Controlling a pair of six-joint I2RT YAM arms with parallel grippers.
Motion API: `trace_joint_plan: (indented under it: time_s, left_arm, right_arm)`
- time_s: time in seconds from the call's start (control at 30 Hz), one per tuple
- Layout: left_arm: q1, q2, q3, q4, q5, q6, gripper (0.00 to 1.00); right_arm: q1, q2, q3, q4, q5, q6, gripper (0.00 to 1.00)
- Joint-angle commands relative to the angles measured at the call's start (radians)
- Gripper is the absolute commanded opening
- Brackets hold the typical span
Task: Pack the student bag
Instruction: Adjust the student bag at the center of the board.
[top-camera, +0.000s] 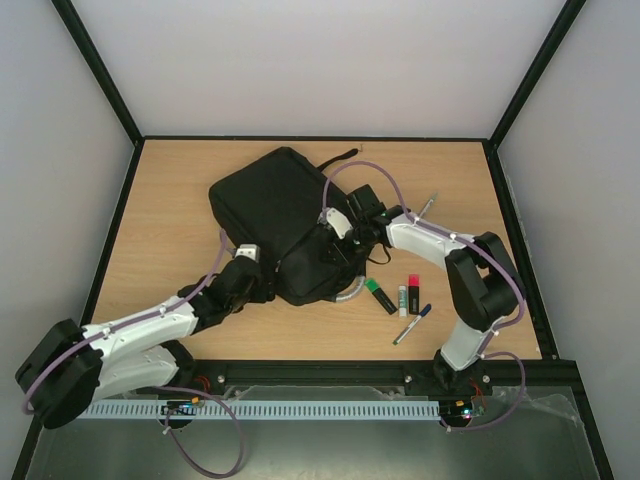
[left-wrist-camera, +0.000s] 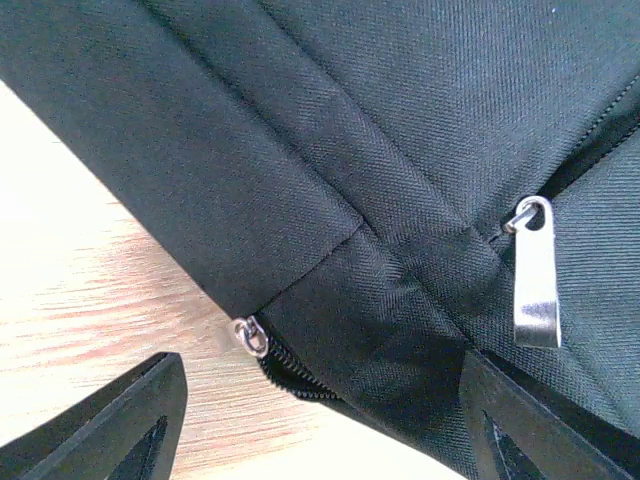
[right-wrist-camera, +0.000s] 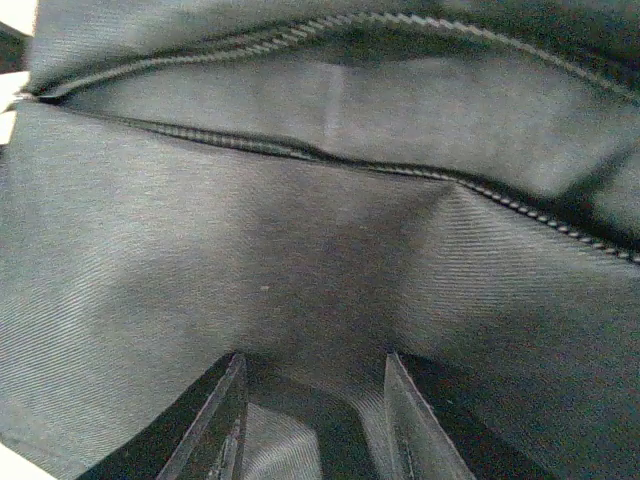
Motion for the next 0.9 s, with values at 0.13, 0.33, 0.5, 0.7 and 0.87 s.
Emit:
trace_joint_plan:
  time_s: [0.13, 0.33, 0.5, 0.7, 0.87]
  left_arm:
    - [-0.008, 0.062, 0.048, 0.073, -0.028, 0.069, 0.78]
    - [-0.008, -0.052, 0.016, 0.076, -0.025, 0.067, 0.8]
    - [-0.008, -0.111, -0.03, 0.071, -0.069, 0.055, 0.78]
    - [-0.001, -0.116, -0.094, 0.141, -0.084, 0.09, 0.64]
    - [0.029, -0.076, -0.133, 0.231, -0.045, 0.114, 0.75]
  right_arm:
    - [-0.005, 0.134, 0.101, -0.067, 0.264, 0.035, 0.36]
    - [-0.05, 0.242, 0.224, -0.063, 0.373, 0.054, 0.33]
    - [-0.054, 0.216, 0.248, -0.096, 0.307, 0.059, 0.32]
    - [-0.054, 0.112, 0.266, -0.191, 0.243, 0.02, 0.36]
    - [-0.05, 0.011, 0.279, -0.271, 0.152, 0.011, 0.39]
